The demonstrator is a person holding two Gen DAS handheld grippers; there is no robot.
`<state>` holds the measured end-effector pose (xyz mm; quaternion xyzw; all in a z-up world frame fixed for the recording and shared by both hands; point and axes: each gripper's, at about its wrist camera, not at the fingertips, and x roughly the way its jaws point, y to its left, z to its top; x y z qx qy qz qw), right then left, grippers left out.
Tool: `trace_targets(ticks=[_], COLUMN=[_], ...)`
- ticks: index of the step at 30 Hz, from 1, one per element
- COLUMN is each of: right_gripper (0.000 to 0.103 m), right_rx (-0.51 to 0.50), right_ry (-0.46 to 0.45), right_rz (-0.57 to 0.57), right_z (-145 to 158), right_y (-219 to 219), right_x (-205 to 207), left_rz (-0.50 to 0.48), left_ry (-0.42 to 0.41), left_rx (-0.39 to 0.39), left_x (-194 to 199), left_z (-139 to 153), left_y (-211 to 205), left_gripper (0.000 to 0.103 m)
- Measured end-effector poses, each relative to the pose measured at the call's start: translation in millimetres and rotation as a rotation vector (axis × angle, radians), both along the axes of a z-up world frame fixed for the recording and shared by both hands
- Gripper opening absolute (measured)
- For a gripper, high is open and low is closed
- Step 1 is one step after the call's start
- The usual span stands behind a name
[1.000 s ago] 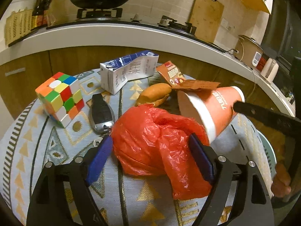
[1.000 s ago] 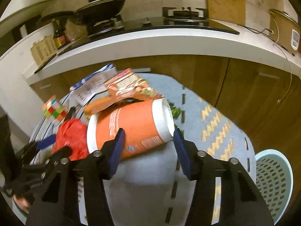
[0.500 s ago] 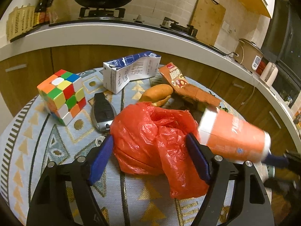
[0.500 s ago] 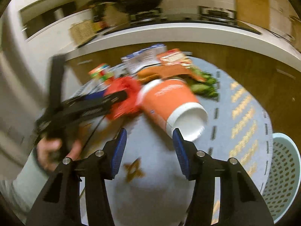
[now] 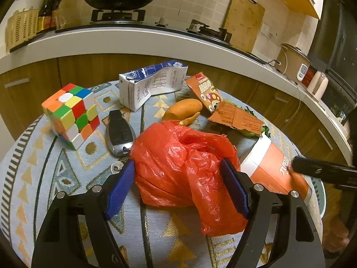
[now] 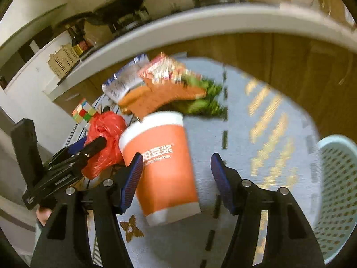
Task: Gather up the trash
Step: 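Grasp the orange paper cup with the right gripper and lift it, then grasp the red plastic bag with the left gripper while the right gripper holds the cup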
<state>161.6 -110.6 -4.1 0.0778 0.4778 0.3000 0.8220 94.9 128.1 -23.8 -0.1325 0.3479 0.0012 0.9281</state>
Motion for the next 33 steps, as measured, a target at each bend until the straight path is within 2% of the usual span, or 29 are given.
trace_targets(ticks=[1,3,7,10,11,17,20,23,26,30,33], right_gripper=[0.065,0.066,0.066,0.066,0.061,0.053,0.053,0.053,0.052,0.052,0.052], right_rx=[0.051,0.108,0.123,0.077,0.066,-0.016,-0.090,-0.086,-0.098,-0.096,-0.090], right_ry=[0.055,0.117,0.151,0.116,0.106,-0.008,-0.089,-0.100,-0.112,-0.142,-0.180], right_rz=[0.016,0.033,0.066,0.070,0.069,0.035,-0.016,-0.031,-0.049,-0.068,-0.086], right_z=[-8.8,-19.4,-27.1,-24.1,-22.8,-12.5,-4.5,-3.0,-2.7,5.1,15.8], right_y=[-1.5,-0.5,12.0,24.0,27.1,29.1,22.1,12.1,5.4,-4.9,-13.9], right_x=[6.4,11.4,6.3,-1.0,-3.3,-20.3,-30.3,-32.0,-33.0,-39.1,-45.8], left_rz=[0.000,-0.002,-0.003,-0.005,-0.005,-0.022,-0.016,-0.014,-0.026,-0.047,-0.046], left_ry=[0.000,-0.001,-0.001,-0.001,-0.001,0.006,0.020,0.062,0.069,0.054,0.031], left_rx=[-0.003,-0.009,-0.023,-0.028,-0.029,-0.038,-0.026,0.000,0.009,-0.005,-0.008], left_x=[0.0,-0.2,-0.4,-0.7,-1.1,0.8,4.6,11.5,10.3,-0.2,-10.1], left_z=[0.0,-0.3,-0.9,-1.0,-1.0,-1.0,-1.2,-4.6,-5.5,-4.9,-0.5], left_y=[0.1,1.6,4.4,5.5,5.9,6.2,2.5,-2.9,-8.2,-14.2,-18.1], left_gripper=[0.075,0.075,0.075,0.075,0.075,0.075,0.078,0.079,0.069,0.043,0.030])
